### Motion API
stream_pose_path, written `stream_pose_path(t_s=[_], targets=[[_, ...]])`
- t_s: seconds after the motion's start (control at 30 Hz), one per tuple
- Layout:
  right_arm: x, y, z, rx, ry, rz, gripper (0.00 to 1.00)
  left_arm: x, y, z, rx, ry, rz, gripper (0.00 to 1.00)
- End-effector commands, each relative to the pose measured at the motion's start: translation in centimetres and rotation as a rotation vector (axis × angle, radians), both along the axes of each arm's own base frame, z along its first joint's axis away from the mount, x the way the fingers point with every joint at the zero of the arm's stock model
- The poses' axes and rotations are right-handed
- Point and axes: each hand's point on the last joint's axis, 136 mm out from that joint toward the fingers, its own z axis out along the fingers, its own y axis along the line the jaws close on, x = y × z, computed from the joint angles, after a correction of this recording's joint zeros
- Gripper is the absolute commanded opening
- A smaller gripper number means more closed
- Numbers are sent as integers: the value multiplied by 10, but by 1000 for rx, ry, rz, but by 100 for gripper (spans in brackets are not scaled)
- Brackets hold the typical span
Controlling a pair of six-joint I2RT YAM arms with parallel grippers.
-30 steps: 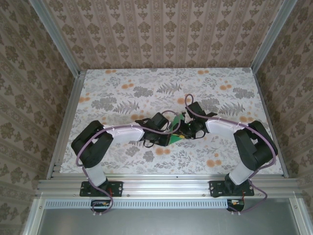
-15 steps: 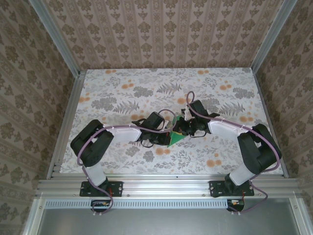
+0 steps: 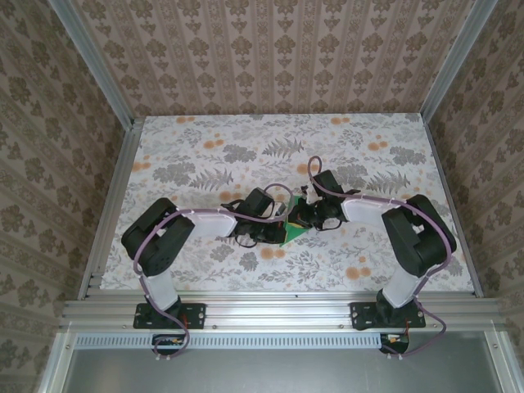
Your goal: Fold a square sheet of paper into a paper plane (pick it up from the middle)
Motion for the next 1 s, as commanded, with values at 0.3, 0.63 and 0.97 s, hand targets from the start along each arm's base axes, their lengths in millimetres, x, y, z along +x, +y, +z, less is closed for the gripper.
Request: stream_pose_path(t_s=[0.3,0.63,0.97], targets=[[21,0,-13,18,4,-15,10,4,11,-4,23,10,33,17],[24,-1,-12,21,7,-16,10,5,17,-4,69,-18,16,16],[23,-3,-11,16,10,-14,10,8,21,0,116,-71,7,20]])
